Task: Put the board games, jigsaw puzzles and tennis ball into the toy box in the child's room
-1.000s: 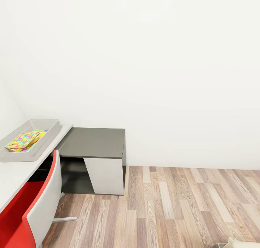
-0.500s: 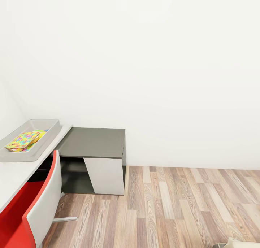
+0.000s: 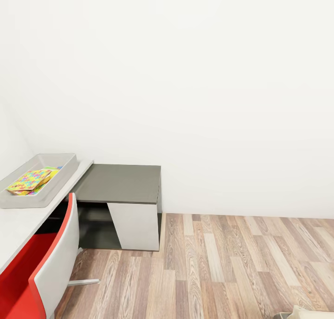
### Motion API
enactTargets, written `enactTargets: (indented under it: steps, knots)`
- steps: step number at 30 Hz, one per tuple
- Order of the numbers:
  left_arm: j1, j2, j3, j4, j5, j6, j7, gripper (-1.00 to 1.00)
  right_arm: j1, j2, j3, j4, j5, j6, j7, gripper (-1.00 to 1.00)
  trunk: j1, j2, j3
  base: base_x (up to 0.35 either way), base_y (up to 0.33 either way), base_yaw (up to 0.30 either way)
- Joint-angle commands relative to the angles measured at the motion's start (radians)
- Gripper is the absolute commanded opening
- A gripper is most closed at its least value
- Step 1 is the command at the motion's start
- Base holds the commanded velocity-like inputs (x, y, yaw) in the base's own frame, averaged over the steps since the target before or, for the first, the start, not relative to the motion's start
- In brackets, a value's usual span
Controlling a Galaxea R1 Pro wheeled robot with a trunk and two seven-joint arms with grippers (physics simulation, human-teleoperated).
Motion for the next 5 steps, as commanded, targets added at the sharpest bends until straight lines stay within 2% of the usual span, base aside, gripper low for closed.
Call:
enactTargets:
  steps: [1,5]
  knots:
    - [-0.001,0.000,0.008,0.001,-0.010,-0.003,0.004,1.00,-0.001,0.000,0.005,0.000,-0.009,-0.006,-0.002,1.00,0.001,-0.002,-0.002,0.000,0.000,0.000]
    - [-0.001,0.000,0.008,0.001,-0.010,-0.003,0.004,1.00,-0.001,0.000,0.005,0.000,-0.009,-0.006,-0.001,1.00,0.001,-0.002,-0.002,0.000,0.000,0.000]
